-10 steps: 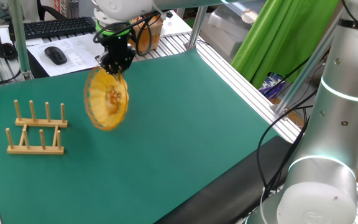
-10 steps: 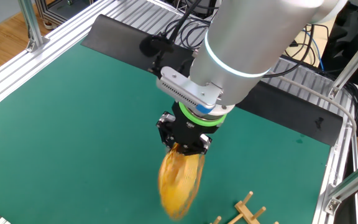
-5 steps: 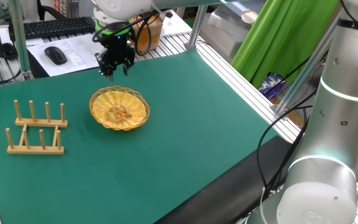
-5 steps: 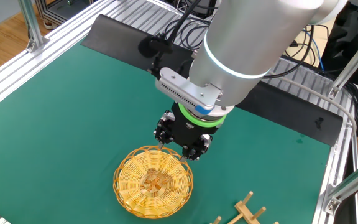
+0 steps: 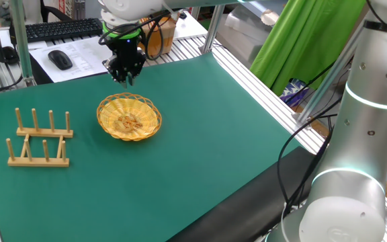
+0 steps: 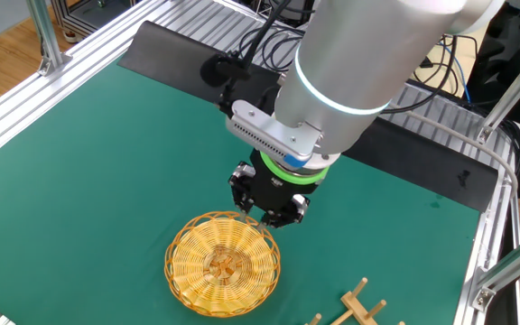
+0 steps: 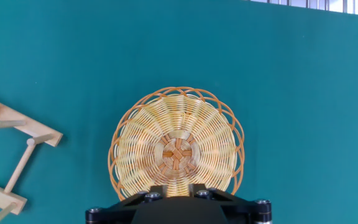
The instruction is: Take the dish off the dish rack
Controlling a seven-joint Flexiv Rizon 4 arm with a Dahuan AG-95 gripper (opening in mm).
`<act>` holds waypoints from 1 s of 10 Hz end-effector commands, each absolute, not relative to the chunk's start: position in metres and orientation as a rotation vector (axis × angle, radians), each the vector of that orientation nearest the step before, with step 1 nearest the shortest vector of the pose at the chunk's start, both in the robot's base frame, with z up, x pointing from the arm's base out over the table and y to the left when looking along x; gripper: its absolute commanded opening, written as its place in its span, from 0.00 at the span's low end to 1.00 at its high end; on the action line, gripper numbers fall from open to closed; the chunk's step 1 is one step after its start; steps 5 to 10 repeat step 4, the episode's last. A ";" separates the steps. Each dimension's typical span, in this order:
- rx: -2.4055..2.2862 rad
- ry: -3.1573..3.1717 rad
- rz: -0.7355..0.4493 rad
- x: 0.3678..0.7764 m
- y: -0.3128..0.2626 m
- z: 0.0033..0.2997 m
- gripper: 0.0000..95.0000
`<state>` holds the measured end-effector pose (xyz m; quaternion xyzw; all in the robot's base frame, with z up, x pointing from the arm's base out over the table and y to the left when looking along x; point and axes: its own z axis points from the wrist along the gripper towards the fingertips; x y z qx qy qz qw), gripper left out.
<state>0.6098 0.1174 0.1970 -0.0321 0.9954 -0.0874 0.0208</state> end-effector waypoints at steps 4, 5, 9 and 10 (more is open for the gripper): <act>-0.066 3.095 -0.260 0.608 0.112 0.192 0.00; -0.066 3.095 -0.260 0.608 0.112 0.192 0.00; -0.066 3.095 -0.260 0.608 0.112 0.192 0.00; -0.066 3.095 -0.260 0.608 0.112 0.192 0.00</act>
